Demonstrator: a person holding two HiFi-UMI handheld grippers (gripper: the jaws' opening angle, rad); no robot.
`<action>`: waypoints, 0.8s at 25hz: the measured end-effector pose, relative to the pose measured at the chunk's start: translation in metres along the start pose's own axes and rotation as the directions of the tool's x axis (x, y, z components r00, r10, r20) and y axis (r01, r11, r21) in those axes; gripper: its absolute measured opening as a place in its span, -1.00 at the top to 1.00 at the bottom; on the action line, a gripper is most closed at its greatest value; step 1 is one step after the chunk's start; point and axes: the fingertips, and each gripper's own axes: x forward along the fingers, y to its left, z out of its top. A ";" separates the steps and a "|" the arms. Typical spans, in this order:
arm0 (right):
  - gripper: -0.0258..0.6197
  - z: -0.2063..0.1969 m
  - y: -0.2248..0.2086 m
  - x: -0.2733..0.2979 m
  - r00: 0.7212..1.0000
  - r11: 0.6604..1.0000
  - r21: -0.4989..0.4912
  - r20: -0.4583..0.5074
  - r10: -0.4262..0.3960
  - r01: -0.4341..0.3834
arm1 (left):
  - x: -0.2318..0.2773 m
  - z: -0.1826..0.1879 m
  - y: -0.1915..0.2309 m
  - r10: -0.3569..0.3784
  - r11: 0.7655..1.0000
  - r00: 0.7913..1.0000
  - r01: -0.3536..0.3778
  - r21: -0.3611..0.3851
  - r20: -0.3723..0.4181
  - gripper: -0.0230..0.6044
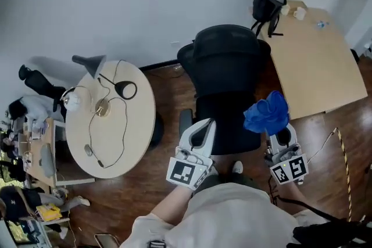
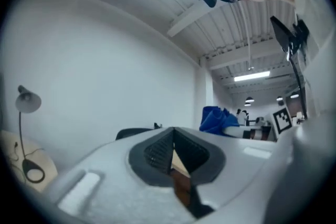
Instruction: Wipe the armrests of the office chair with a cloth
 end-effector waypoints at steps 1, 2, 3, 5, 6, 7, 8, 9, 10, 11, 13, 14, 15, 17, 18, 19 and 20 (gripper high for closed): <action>0.70 0.008 0.008 -0.004 1.000 1.000 0.004 0.006 0.002 -0.002 | -0.005 0.012 -0.003 -0.012 1.000 1.000 0.012 0.008 0.014 0.95; 0.70 0.014 0.015 -0.006 1.000 1.000 0.010 0.010 0.002 -0.002 | -0.011 0.019 -0.003 -0.020 1.000 1.000 0.020 0.017 0.021 0.96; 0.70 0.016 0.021 -0.008 1.000 1.000 0.016 0.011 0.001 -0.001 | -0.017 0.021 0.000 -0.023 0.999 1.000 0.022 0.029 0.017 0.96; 0.70 0.014 0.030 -0.009 1.000 1.000 0.026 -0.009 -0.009 0.009 | -0.029 0.018 0.009 -0.014 0.999 1.000 0.015 0.046 -0.007 0.96; 0.70 0.012 0.034 -0.009 1.000 1.000 0.025 -0.024 -0.014 0.015 | -0.035 0.016 0.013 -0.007 0.999 1.000 0.008 0.046 -0.015 0.96; 0.70 0.010 0.039 -0.010 0.999 1.000 0.015 -0.036 -0.020 0.021 | -0.039 0.014 0.017 -0.001 0.999 1.000 0.002 0.042 -0.019 0.96; 0.70 0.009 0.043 -0.012 0.999 1.000 -0.001 -0.043 -0.024 0.024 | -0.044 0.012 0.020 0.003 0.999 1.000 -0.002 0.036 -0.023 0.95; 0.70 0.009 0.048 -0.015 0.999 0.999 -0.018 -0.047 -0.027 0.026 | -0.048 0.009 0.021 0.003 1.000 1.000 -0.002 0.030 -0.029 0.95; 0.70 0.010 0.052 -0.018 0.998 0.999 -0.029 -0.049 -0.029 0.028 | -0.053 0.006 0.022 0.000 1.000 0.999 0.001 0.023 -0.038 0.96; 0.70 0.010 0.057 -0.021 0.998 0.999 -0.033 -0.050 -0.032 0.030 | -0.057 0.002 0.022 -0.007 1.000 0.999 0.008 0.016 -0.053 0.96; 0.70 0.007 0.063 -0.025 0.998 0.999 -0.028 -0.056 -0.041 0.039 | -0.064 -0.012 0.022 -0.032 0.999 0.996 0.032 0.007 -0.085 0.96; 0.70 0.002 0.064 -0.026 0.997 0.999 -0.015 -0.061 -0.047 0.046 | -0.064 -0.018 0.023 -0.039 0.999 0.996 0.040 0.006 -0.083 0.96; 0.70 -0.004 0.066 -0.028 0.996 0.998 0.005 -0.068 -0.054 0.055 | -0.064 -0.021 0.023 -0.042 0.999 0.996 0.043 0.002 -0.073 0.96; 0.70 -0.011 0.073 -0.039 0.994 0.997 0.048 -0.087 -0.063 0.067 | -0.071 -0.020 0.019 -0.044 0.999 0.996 0.043 -0.015 -0.073 0.96; 0.70 -0.012 0.076 -0.045 0.994 0.996 0.063 -0.093 -0.063 0.069 | -0.077 -0.016 0.015 -0.044 0.999 0.996 0.043 -0.023 -0.071 0.96; 0.70 -0.012 0.079 -0.050 0.993 0.995 0.073 -0.098 -0.060 0.067 | -0.083 -0.010 0.010 -0.047 0.999 0.997 0.045 -0.026 -0.061 0.96; 0.70 -0.010 0.080 -0.054 0.994 0.995 0.080 -0.098 -0.053 0.061 | -0.088 -0.006 0.005 -0.053 0.998 0.998 0.052 -0.019 -0.045 0.96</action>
